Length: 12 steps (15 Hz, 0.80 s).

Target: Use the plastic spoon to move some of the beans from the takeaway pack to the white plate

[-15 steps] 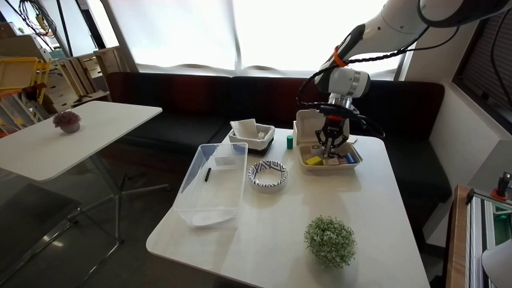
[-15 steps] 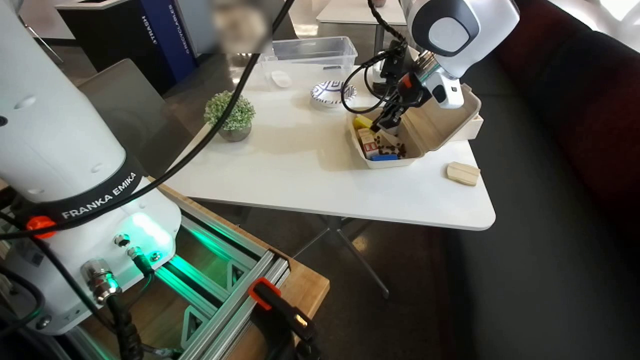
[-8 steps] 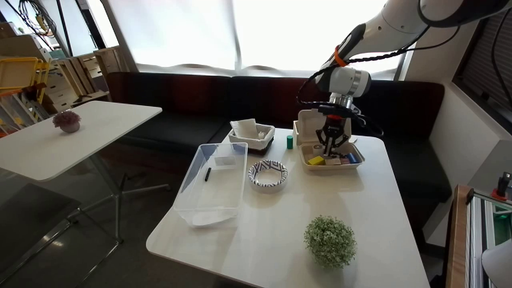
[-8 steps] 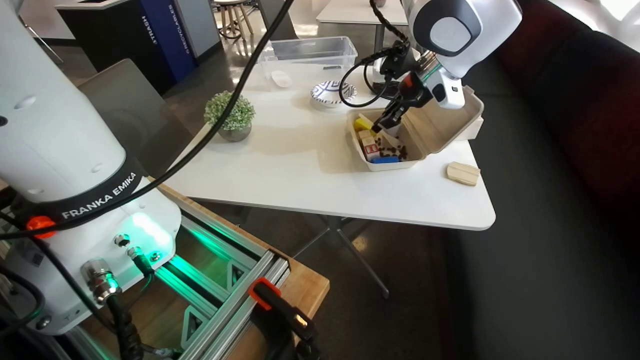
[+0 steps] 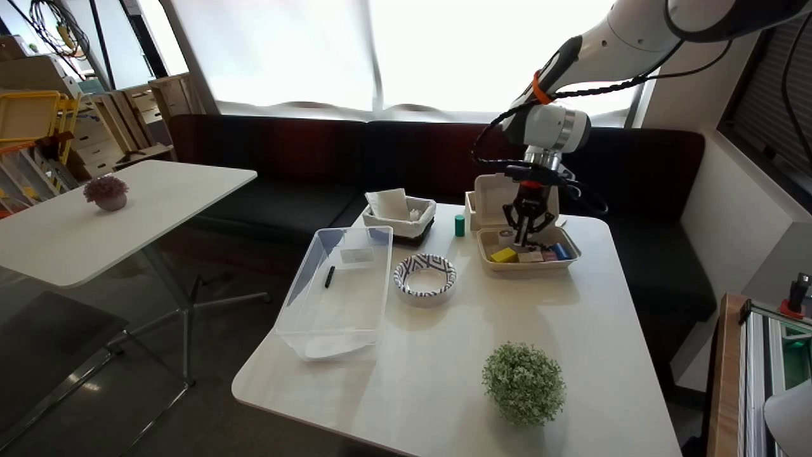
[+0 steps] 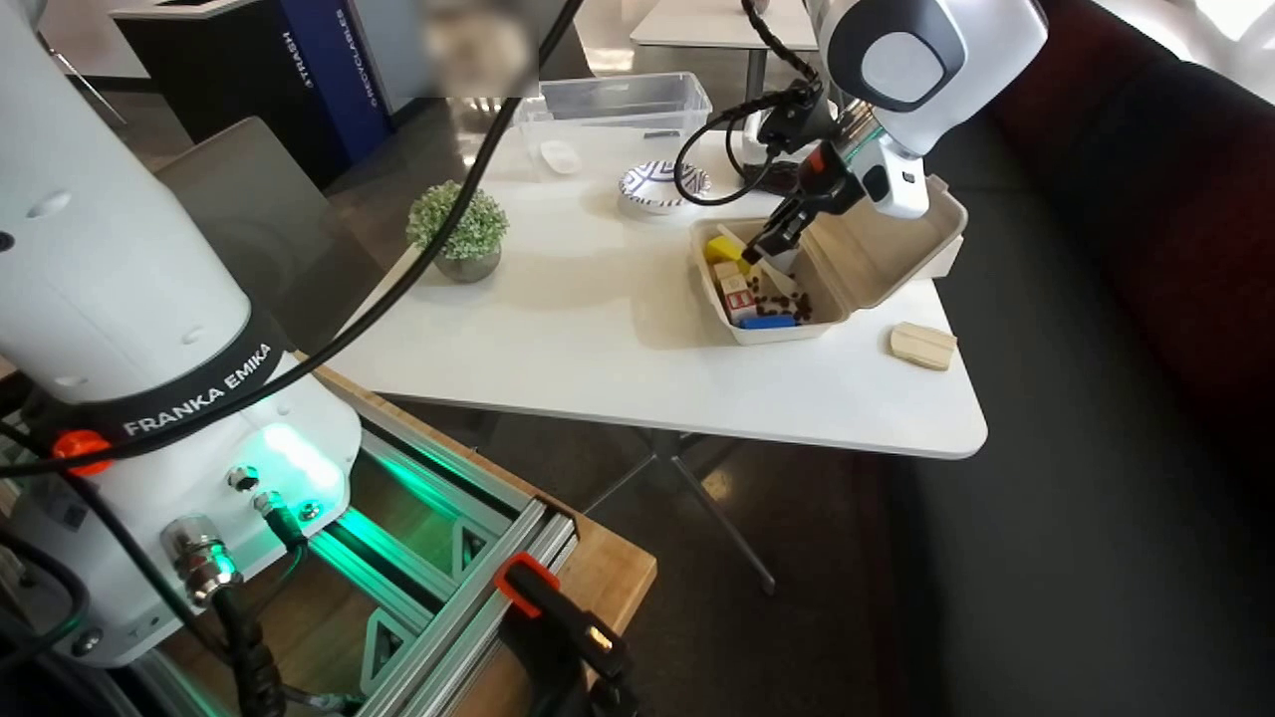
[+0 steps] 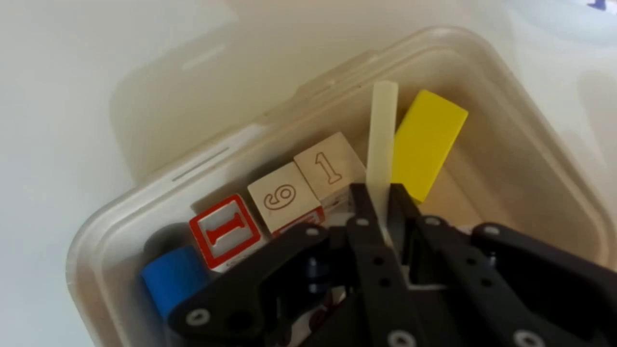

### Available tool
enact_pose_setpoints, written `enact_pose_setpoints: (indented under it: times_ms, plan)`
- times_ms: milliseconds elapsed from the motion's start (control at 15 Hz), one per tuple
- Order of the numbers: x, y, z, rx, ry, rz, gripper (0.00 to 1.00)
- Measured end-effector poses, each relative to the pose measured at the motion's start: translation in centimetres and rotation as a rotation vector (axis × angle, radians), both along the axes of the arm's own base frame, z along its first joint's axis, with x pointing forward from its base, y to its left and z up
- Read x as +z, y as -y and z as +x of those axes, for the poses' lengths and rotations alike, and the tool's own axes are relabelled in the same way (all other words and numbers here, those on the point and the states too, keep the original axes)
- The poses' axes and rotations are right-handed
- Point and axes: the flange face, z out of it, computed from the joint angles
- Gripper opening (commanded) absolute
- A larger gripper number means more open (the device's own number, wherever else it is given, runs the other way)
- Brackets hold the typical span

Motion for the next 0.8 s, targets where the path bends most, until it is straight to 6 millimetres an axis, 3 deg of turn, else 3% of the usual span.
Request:
enact_pose_setpoints:
  times_ms: [800]
  plan:
    - [0.1, 1.3, -2.0, -0.054, -0.064, 0.049, 0.03]
